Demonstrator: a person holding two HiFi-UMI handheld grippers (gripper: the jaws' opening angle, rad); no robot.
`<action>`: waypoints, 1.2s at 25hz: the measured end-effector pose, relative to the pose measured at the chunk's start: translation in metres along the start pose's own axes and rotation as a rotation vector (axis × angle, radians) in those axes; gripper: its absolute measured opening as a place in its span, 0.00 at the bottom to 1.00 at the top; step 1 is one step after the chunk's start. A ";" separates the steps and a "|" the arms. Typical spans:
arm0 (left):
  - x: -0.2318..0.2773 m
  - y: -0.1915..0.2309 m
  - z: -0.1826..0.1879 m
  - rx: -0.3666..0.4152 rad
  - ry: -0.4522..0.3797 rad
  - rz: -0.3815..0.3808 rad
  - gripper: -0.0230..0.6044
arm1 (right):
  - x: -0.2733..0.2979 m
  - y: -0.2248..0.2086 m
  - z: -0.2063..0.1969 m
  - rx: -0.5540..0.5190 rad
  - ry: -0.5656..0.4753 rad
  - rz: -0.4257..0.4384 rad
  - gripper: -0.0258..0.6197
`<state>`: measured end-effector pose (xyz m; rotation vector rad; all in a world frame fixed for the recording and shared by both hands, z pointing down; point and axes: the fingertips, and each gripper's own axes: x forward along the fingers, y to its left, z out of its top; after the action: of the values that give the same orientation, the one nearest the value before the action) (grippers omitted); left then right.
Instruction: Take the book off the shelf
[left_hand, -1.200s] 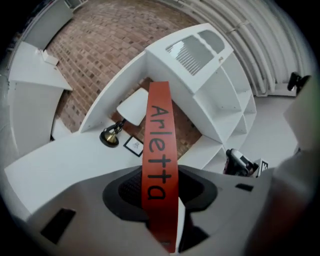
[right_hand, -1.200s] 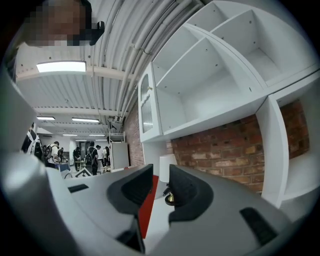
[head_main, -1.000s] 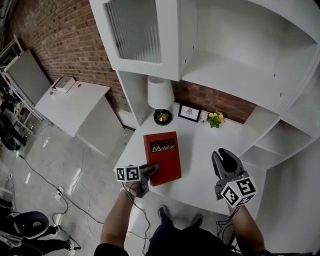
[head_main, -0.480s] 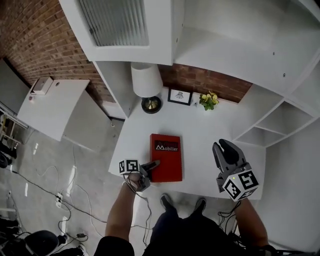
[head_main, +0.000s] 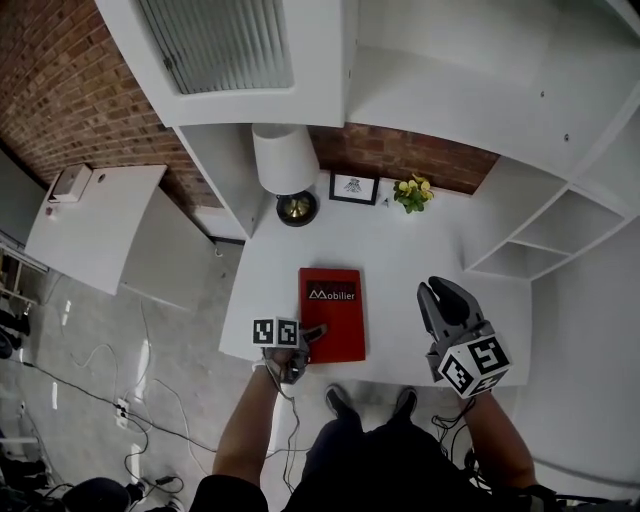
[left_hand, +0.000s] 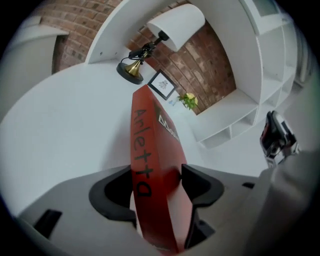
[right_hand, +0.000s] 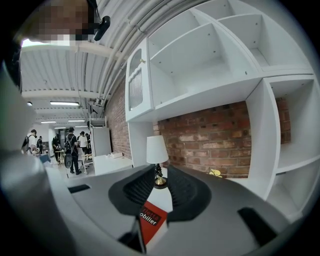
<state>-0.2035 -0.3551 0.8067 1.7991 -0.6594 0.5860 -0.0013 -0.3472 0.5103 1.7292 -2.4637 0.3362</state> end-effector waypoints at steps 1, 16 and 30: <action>-0.002 0.003 0.001 0.033 0.003 0.044 0.48 | 0.001 0.002 0.001 -0.002 0.002 0.000 0.15; -0.154 -0.078 0.113 0.385 -0.600 0.410 0.46 | 0.011 -0.007 0.041 -0.036 -0.087 0.098 0.14; -0.281 -0.269 0.152 0.656 -1.071 0.543 0.18 | 0.012 -0.001 0.120 -0.084 -0.279 0.165 0.10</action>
<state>-0.2115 -0.3850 0.3905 2.5356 -1.8867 0.1141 -0.0001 -0.3874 0.3966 1.6419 -2.7772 0.0021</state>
